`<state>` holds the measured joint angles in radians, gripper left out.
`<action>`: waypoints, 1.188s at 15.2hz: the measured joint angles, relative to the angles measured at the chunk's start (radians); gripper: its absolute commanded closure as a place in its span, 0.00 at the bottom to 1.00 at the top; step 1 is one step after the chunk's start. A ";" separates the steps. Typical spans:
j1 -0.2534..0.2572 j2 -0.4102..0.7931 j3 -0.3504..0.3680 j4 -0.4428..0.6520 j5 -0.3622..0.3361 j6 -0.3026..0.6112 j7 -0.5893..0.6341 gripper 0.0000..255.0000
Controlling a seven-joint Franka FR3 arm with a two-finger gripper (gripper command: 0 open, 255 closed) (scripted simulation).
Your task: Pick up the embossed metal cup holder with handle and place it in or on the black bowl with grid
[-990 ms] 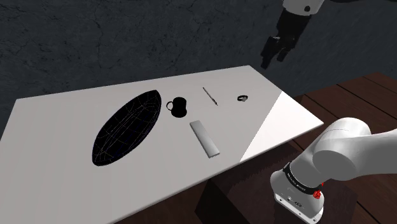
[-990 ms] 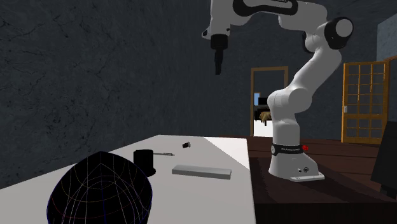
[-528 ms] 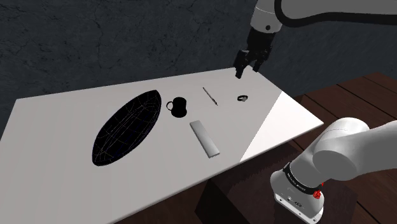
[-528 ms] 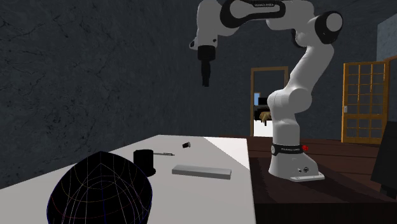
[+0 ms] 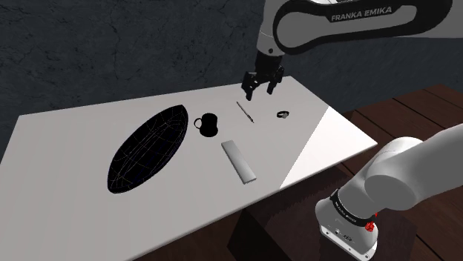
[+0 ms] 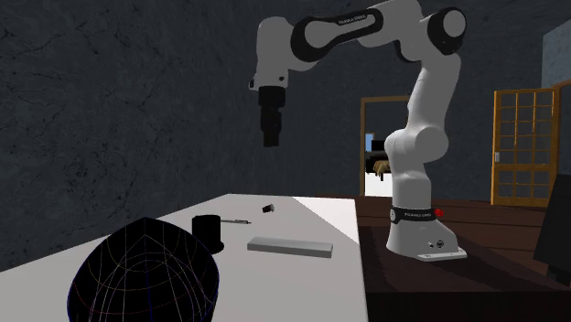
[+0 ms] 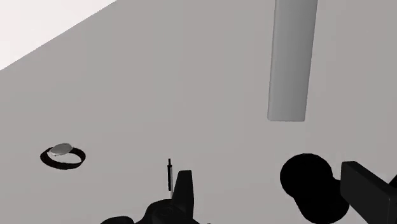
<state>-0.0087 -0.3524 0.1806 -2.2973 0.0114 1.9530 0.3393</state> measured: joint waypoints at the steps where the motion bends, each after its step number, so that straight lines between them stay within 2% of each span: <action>1: -0.002 0.036 0.005 0.015 -0.002 0.021 0.013 0.00; 11: 0.008 0.411 0.055 0.189 -0.052 0.210 0.176 0.00; 18: 0.041 0.687 0.049 0.407 -0.104 0.259 0.273 0.00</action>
<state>0.0323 0.3342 0.2291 -1.8905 -0.0924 2.2118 0.6123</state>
